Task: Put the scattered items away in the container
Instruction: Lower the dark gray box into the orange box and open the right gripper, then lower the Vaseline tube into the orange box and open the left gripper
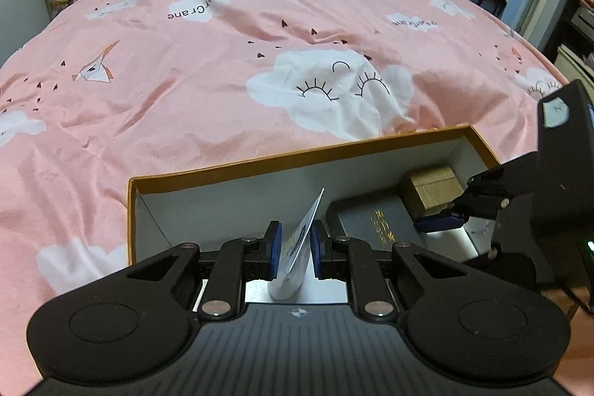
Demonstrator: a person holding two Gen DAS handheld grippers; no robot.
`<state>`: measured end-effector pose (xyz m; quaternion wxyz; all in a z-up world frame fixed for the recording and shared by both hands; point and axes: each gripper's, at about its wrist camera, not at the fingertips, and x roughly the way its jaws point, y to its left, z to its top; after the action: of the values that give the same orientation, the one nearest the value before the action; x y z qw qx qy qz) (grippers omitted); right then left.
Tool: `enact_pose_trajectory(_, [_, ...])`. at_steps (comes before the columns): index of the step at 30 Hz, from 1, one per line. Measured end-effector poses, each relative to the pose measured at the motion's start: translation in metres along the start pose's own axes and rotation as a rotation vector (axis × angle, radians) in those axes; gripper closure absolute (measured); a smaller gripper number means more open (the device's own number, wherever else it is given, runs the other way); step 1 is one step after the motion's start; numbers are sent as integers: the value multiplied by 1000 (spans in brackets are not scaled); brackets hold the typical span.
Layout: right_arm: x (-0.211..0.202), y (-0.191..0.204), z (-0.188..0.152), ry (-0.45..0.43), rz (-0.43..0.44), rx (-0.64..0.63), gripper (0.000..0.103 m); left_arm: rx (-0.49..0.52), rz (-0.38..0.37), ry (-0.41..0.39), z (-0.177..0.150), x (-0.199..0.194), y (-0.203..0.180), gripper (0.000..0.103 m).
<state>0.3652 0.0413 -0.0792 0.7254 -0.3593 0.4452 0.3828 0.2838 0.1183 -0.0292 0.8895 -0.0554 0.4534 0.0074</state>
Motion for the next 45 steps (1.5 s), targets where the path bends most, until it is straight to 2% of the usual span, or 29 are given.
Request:
enact_pose_trajectory(3, [4, -6, -6, 8, 0, 14, 62, 22, 14, 19, 1, 2, -3, 86])
enact_pose_trajectory(4, [3, -7, -7, 4, -3, 13, 62, 26, 13, 28, 1, 4, -4, 91])
enact_pose_trajectory(7, [-1, -12, -10, 4, -8, 34, 62, 18, 9, 36, 3, 8, -5, 95])
enact_pose_trajectory(10, [-9, -17, -8, -17, 6, 66, 62, -33, 3, 43, 6, 10, -4, 97])
enact_pose_trajectory(16, [-28, -15, -15, -64, 13, 65, 62, -203, -14, 41, 18, 19, 7, 99])
enact_pose_trajectory(19, [-30, -12, -17, -72, 14, 60, 61, -250, -34, 46, 21, 23, 4, 98])
enact_pose_trajectory(27, [-37, -6, -26, -77, 26, 75, 61, -257, -27, 34, 22, 28, -16, 95])
enact_pose_trajectory(31, [-32, -8, -26, -59, 47, 83, 61, -305, -53, 56, 25, 32, -15, 91])
enact_pose_trajectory(35, [-22, -11, -21, -33, 75, 115, 62, -303, -52, 62, 25, 32, -16, 90])
enact_pose_trajectory(45, [-12, -6, -15, -14, 47, 120, 62, -324, -75, 84, 25, 32, -10, 87])
